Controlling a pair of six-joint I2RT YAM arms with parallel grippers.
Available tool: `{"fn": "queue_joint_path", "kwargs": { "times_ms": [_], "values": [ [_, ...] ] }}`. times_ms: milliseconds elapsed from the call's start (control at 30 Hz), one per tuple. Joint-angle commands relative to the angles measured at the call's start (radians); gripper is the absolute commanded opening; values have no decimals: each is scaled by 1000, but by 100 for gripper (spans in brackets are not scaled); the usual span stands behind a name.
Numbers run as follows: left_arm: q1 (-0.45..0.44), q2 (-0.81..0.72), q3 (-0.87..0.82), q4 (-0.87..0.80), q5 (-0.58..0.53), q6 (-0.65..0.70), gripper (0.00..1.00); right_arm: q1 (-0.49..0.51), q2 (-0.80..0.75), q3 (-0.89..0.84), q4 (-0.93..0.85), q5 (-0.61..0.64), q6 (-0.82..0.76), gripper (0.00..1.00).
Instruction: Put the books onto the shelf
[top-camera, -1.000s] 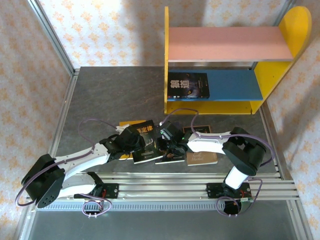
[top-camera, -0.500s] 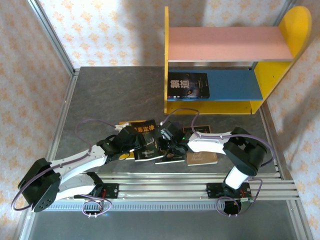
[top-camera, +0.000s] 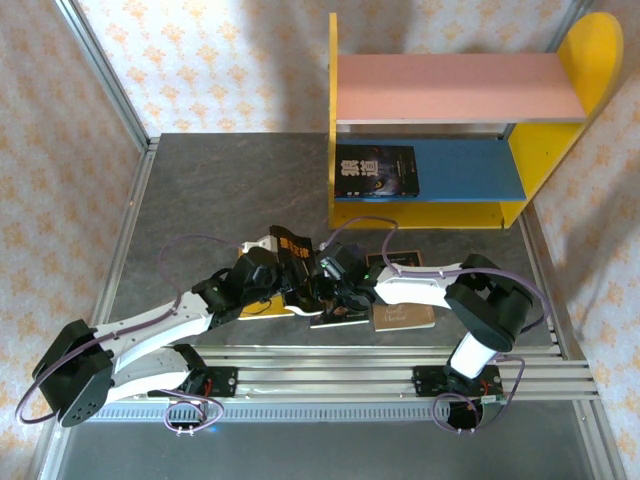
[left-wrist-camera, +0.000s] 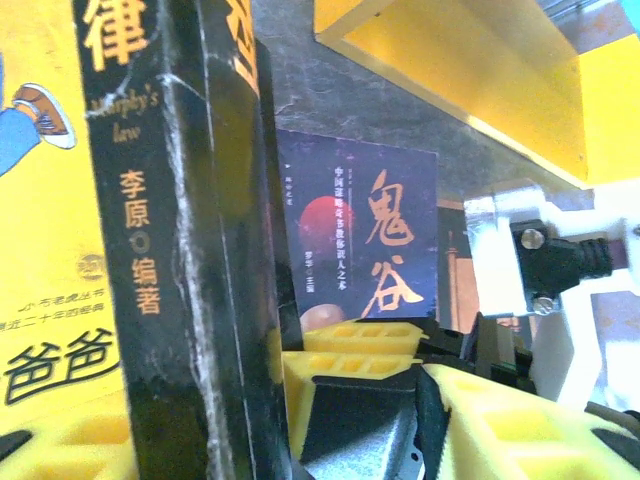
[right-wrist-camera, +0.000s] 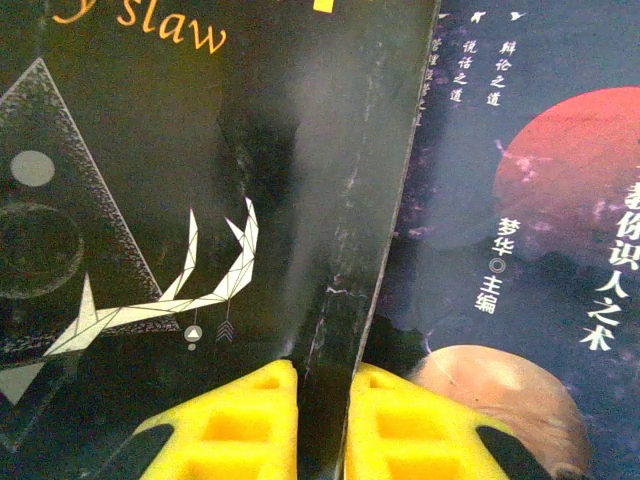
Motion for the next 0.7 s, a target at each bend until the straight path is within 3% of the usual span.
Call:
{"fn": "queue_joint_path", "kwargs": {
  "times_ms": [0, 167, 433, 600, 667],
  "values": [
    [-19, -23, 84, -96, -11, 41, 51, 31, 42, -20, -12, -70, -21, 14],
    [-20, -12, 132, -281, -125, 90, 46, 31, 30, -23, -23, -55, -24, 15],
    [-19, 19, 129, -292, -139, 100, 41, 29, 20, -17, -49, -28, -25, 31],
    [-20, 17, 127, -312, -158, 104, 38, 21, 2, -22, -61, -17, -25, 34],
    [-20, 14, 128, -321, -166, 105, 36, 16, -10, -24, -67, -6, -25, 40]
  ]
}}
